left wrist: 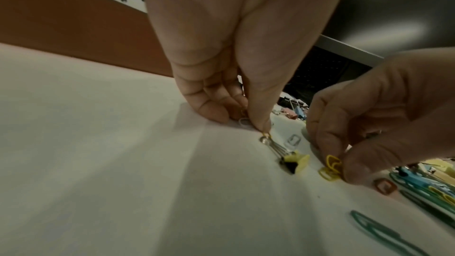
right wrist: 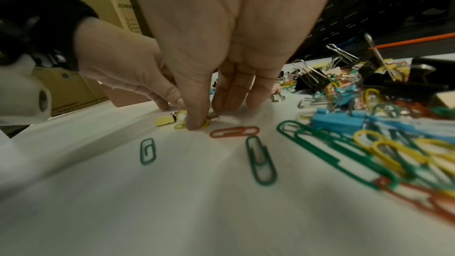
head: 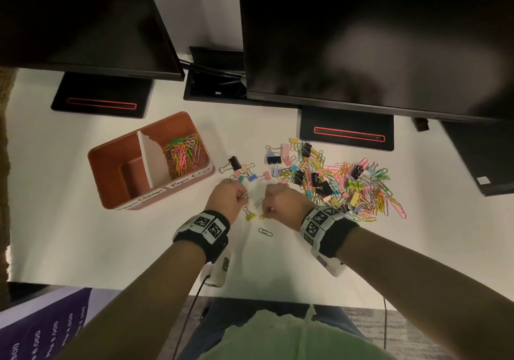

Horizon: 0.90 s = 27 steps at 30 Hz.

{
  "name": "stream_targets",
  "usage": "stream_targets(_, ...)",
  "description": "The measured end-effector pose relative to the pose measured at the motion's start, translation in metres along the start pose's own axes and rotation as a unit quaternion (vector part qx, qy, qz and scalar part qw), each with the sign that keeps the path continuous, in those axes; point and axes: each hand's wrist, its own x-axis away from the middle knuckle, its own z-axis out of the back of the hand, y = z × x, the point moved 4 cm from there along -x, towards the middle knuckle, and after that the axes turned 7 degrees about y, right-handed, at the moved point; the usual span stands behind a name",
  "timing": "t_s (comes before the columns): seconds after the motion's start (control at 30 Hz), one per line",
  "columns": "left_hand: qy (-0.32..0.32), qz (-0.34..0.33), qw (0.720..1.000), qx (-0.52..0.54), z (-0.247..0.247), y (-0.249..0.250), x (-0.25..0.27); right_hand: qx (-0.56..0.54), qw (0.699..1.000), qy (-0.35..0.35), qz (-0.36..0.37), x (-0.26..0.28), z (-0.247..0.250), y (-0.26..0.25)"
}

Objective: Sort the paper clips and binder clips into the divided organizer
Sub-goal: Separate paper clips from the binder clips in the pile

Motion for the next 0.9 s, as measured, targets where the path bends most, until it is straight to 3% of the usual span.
stream_targets(0.17, -0.005, -0.013, 1.0, -0.012, 0.006, -0.002, -0.004, -0.019, 0.999, -0.019, -0.017, 0.004, 0.001, 0.001)
stream_targets(0.33, -0.025, 0.021, 0.999, 0.031, 0.011, -0.009, -0.008, -0.028, 0.998, -0.042, -0.048, 0.003, 0.0, 0.002)
stream_targets(0.47, -0.038, 0.047, 0.997, 0.04, 0.013, -0.015, -0.007, -0.019, 0.998, -0.042, -0.042, 0.002, -0.003, 0.001)
stream_targets(0.8, 0.013, 0.074, 0.993, 0.087, 0.015, -0.016, 0.004, -0.05, 0.998, -0.019, -0.017, -0.006, 0.014, 0.002)
stream_targets(0.9, 0.002, 0.071, 0.996, 0.048, 0.009, -0.014, 0.004, -0.025, 0.999, -0.031, 0.006, -0.018, 0.014, -0.004)
